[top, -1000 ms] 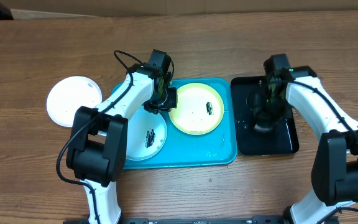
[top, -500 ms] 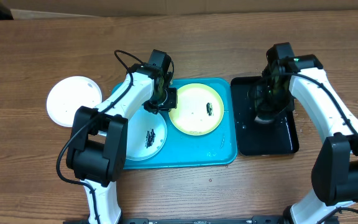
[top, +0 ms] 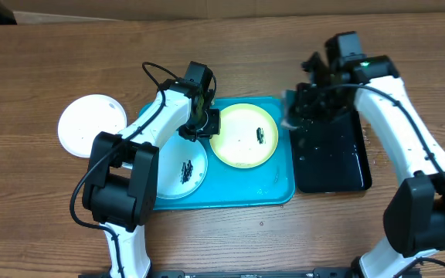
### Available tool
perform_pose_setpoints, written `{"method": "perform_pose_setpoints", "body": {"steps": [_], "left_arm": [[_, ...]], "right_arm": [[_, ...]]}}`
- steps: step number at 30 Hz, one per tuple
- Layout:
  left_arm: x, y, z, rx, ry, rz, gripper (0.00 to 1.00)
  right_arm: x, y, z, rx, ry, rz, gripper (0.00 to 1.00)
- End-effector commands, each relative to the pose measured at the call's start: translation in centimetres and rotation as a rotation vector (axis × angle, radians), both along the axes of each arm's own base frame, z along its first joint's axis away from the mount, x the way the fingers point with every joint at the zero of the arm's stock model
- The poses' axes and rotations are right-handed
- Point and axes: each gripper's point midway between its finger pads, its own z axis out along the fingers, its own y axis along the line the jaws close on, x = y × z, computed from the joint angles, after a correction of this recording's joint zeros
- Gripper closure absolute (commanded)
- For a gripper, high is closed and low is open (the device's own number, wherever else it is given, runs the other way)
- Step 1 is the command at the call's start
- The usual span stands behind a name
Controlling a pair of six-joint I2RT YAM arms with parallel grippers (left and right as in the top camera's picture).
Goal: Clean dirty plates on tray and stack at the side
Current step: 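Scrub the yellow-rimmed plate with the sponge in the right gripper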
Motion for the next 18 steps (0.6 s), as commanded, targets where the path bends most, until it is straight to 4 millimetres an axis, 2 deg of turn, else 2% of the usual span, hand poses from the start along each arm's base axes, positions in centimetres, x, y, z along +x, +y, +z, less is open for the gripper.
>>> {"method": "perform_pose_setpoints", "body": {"steps": [1,11,18], "left_arm": [[-0.2,-0.1,0.0,0.01,-0.001,-0.03,0.96],[-0.2,-0.1,0.0,0.009,0.0,-0.031,0.96],[-0.2,-0.1,0.0,0.01,0.0,-0.031,0.96]], "right_arm": [[-0.6,4.1,2.2,0.031,-0.08,0.096,0.96],[-0.5,6.3,-1.1,-0.367,-0.202,0.039,0.96],[-0.2,6.3,-3.6,-0.459,-0.187,0.028,0.96]]}}
